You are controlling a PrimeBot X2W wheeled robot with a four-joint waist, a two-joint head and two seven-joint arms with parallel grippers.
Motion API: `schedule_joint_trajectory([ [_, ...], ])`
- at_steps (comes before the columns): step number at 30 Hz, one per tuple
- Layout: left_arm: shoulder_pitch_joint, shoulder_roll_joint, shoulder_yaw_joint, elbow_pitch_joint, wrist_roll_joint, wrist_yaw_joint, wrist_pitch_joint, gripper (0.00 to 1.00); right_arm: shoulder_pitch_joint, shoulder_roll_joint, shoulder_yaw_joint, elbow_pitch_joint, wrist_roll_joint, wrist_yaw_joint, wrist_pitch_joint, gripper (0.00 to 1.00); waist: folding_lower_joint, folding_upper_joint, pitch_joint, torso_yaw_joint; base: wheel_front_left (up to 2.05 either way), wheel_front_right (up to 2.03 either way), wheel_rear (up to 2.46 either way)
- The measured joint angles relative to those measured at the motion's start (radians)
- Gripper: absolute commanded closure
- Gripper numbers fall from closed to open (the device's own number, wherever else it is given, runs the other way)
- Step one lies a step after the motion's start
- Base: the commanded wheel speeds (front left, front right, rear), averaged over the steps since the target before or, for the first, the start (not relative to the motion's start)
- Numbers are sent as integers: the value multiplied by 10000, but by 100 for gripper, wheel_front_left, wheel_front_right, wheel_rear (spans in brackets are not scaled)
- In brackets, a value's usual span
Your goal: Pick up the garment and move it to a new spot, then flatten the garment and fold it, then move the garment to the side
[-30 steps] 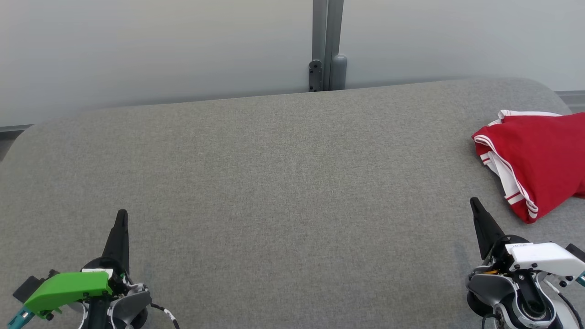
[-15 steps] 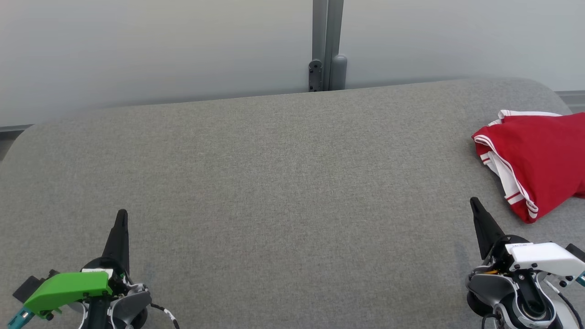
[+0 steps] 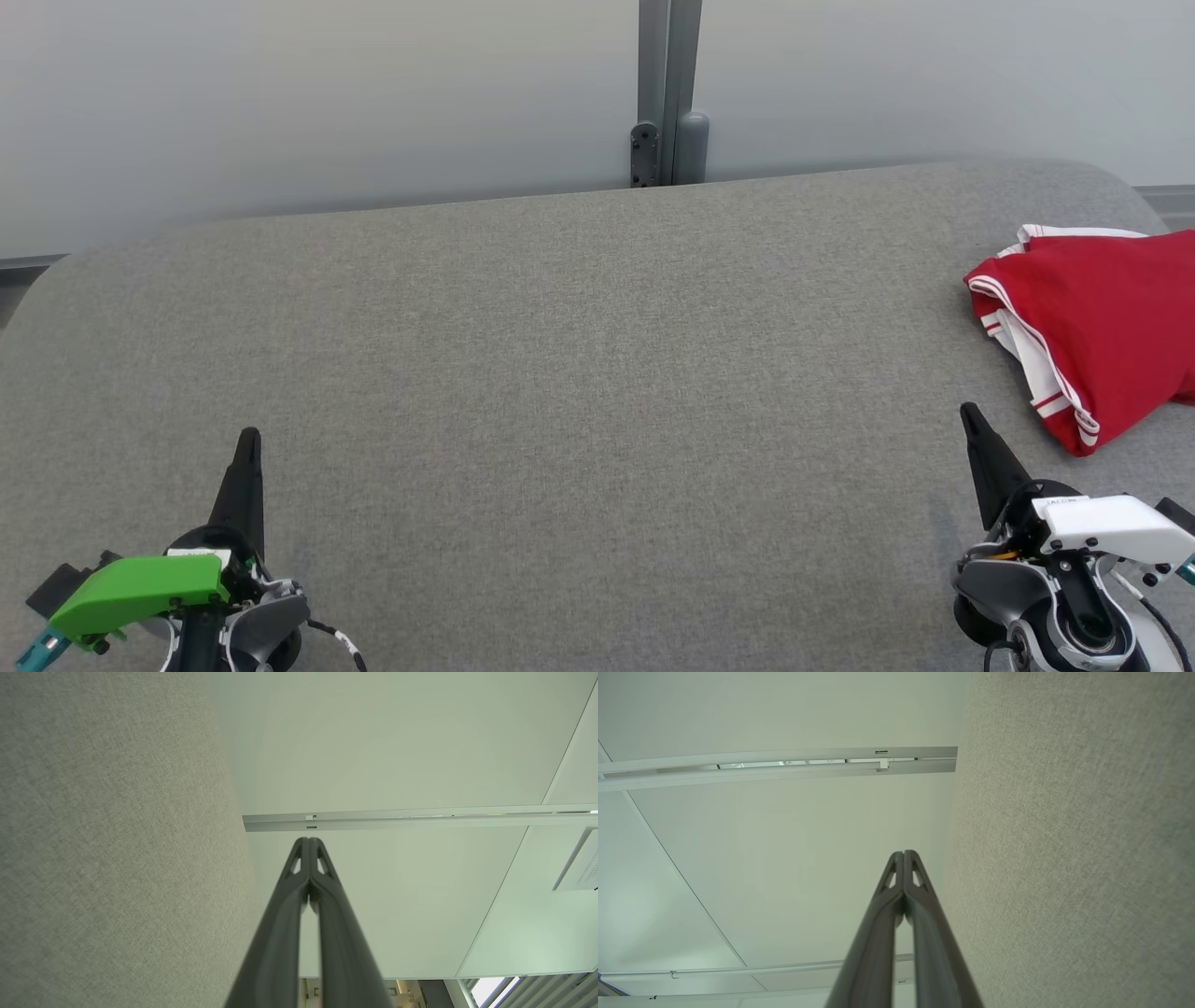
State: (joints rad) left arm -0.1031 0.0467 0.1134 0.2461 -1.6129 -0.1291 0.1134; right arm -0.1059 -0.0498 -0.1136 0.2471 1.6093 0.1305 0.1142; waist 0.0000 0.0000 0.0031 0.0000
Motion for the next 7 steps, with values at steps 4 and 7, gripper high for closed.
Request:
schedule_joint_trajectory([
  [4, 0, 0, 0, 0, 0, 0, 0, 100, 0, 0, 0, 0, 0, 0, 0, 100, 0, 0, 0, 0, 0, 0, 0],
  [7, 0, 0, 0, 0, 0, 0, 0, 100, 0, 0, 0, 0, 0, 0, 0, 100, 0, 0, 0, 0, 0, 0, 0],
])
